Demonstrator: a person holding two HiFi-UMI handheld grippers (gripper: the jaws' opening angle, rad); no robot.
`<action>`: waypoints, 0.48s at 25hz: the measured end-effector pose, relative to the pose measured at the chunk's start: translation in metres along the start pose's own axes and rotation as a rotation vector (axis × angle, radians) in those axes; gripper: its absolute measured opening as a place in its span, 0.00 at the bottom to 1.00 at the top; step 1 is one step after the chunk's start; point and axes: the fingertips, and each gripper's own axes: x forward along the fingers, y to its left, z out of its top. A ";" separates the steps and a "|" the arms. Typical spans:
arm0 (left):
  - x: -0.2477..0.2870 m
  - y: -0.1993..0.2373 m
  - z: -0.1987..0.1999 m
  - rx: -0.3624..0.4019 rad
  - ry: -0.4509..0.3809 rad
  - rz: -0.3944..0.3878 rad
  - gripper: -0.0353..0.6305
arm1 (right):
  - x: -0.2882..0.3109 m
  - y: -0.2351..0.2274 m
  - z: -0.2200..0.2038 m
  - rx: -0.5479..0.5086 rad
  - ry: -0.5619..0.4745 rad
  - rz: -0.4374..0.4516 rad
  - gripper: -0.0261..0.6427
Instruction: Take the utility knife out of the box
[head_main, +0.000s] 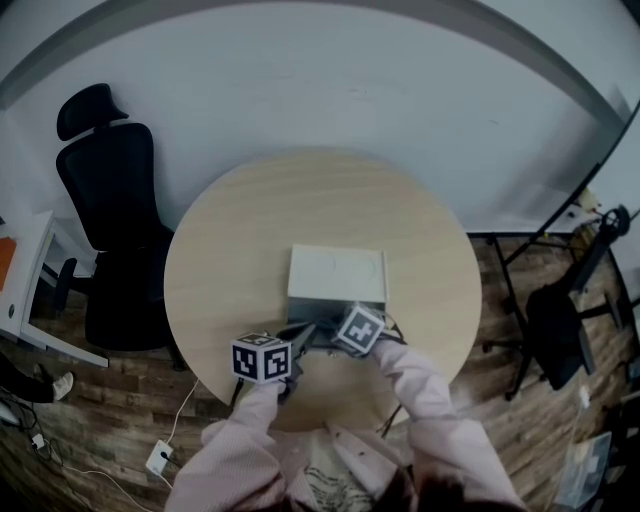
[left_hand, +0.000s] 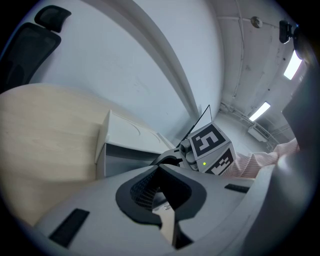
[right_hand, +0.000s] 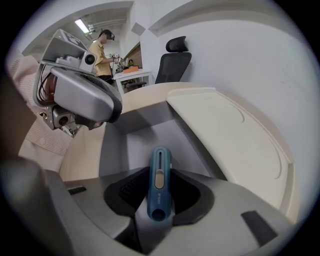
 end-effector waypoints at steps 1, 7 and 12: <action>0.000 0.000 0.000 0.001 0.001 -0.001 0.06 | -0.001 -0.001 0.001 0.010 -0.011 -0.004 0.25; 0.000 -0.001 0.000 0.007 0.003 -0.005 0.06 | -0.014 -0.005 0.003 0.059 -0.066 -0.018 0.25; -0.002 0.000 0.000 0.020 0.005 -0.007 0.06 | -0.024 -0.006 0.011 0.112 -0.147 -0.026 0.25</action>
